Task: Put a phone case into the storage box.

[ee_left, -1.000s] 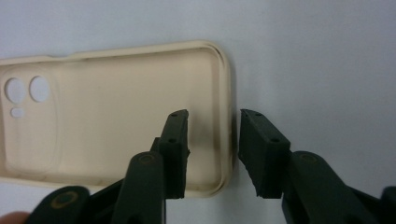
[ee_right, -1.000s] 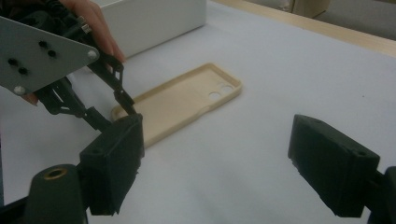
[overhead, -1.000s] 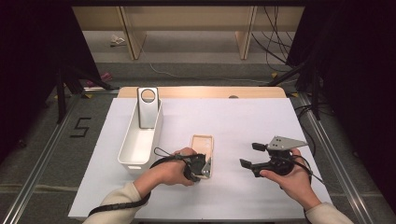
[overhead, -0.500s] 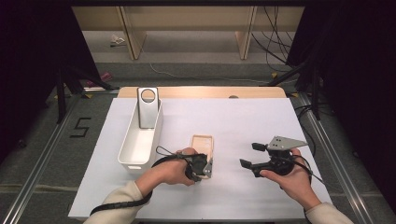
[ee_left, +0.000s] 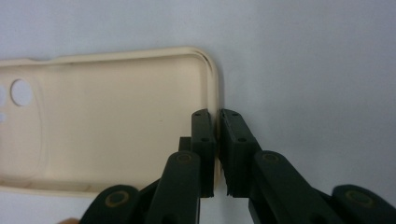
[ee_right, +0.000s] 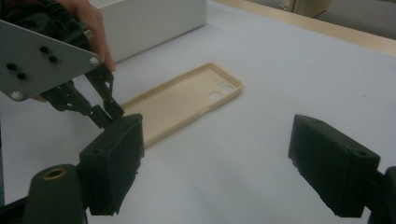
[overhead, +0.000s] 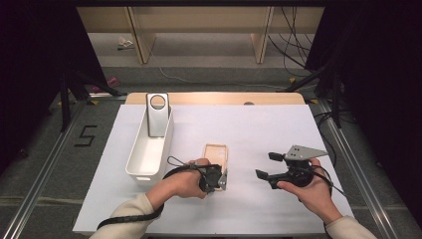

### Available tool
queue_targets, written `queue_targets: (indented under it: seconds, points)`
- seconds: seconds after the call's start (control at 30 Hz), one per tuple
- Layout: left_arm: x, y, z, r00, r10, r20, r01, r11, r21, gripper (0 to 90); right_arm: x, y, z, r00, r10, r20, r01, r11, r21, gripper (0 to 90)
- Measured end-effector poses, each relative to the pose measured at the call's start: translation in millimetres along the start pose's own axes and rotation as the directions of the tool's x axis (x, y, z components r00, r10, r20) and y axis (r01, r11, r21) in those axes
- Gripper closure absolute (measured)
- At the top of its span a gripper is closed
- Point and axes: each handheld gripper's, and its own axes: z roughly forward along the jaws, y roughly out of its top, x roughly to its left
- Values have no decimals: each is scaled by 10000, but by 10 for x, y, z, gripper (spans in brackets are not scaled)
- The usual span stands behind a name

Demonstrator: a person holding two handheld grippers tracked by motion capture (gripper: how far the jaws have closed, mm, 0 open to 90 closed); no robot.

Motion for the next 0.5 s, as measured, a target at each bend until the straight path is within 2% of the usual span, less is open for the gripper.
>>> queue_targets:
  seconds: [0.2, 0.43, 0.47, 0.5]
  points:
    - [-22, -24, 0, 9999, -82, -89, 81, 9999, -145, 854, -4, -2, 1, 10000, 1, 5, -1, 10000, 22, 192]
    - [-85, -44, -12, 9987, 4, -519, -25, 9992, -403, 868, -11, -6, 5, 10000, 37, 27, -37, 10000, 77, 193]
    - [-99, -50, -17, 9985, -87, -535, 62, 9989, -463, 869, -11, -6, 6, 10000, 40, 33, -40, 10000, 83, 193]
    - [-99, -54, -30, 9979, 13, -644, -44, 9988, -481, 869, -10, -6, 7, 10000, 56, 32, -57, 10000, 77, 194]
